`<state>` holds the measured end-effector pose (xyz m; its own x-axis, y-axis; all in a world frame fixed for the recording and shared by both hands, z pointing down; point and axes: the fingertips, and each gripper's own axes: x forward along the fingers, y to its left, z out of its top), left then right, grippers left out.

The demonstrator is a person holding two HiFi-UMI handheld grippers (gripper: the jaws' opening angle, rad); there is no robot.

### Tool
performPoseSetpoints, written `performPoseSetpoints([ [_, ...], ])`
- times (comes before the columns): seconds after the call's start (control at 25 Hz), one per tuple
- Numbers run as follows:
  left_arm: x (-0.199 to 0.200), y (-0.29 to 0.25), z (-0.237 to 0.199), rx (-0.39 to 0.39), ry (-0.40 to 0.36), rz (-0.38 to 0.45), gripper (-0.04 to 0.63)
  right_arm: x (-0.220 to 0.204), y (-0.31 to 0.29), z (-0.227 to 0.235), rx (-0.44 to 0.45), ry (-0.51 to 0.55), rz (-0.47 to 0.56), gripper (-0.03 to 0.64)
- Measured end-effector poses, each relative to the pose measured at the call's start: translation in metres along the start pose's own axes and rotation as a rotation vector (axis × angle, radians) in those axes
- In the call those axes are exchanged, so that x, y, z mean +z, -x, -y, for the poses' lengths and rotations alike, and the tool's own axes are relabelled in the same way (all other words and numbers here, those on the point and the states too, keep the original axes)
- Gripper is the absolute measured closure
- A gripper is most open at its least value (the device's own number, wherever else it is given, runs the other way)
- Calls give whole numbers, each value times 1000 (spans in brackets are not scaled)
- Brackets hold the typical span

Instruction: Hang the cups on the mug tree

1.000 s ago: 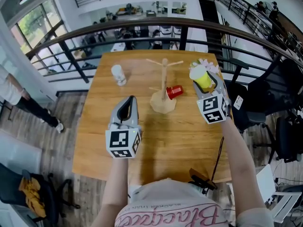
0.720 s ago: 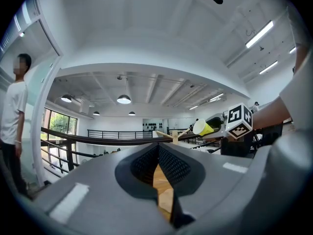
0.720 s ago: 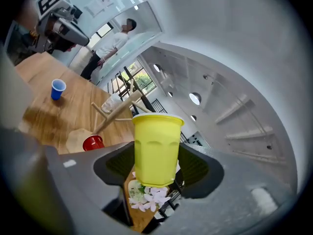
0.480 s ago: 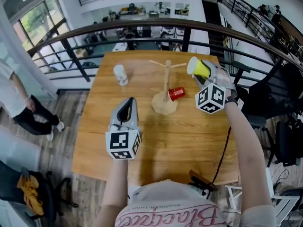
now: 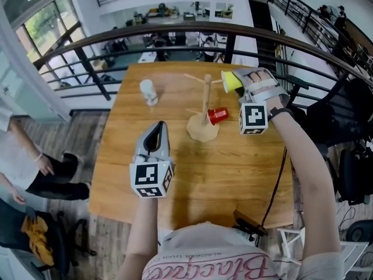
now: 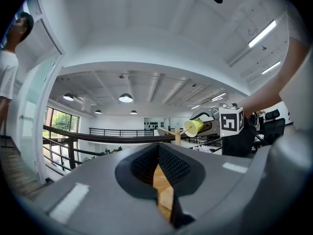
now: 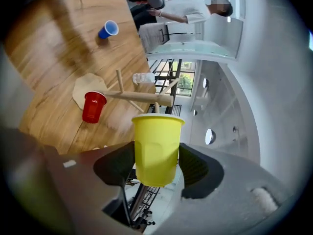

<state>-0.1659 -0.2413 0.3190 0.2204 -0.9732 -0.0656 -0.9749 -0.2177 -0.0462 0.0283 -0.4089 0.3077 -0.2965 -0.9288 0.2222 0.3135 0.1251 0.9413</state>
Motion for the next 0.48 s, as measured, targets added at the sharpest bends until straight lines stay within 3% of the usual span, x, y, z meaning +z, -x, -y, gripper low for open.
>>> performPoseSetpoints([
  [0.36,-4,2,-8,21,12,-6,583,22,-13,-8,20,391,-47,345],
  [0.48,-6,4,-13,33,17,-8,583,23,-16,-16,46,432,-69,345],
])
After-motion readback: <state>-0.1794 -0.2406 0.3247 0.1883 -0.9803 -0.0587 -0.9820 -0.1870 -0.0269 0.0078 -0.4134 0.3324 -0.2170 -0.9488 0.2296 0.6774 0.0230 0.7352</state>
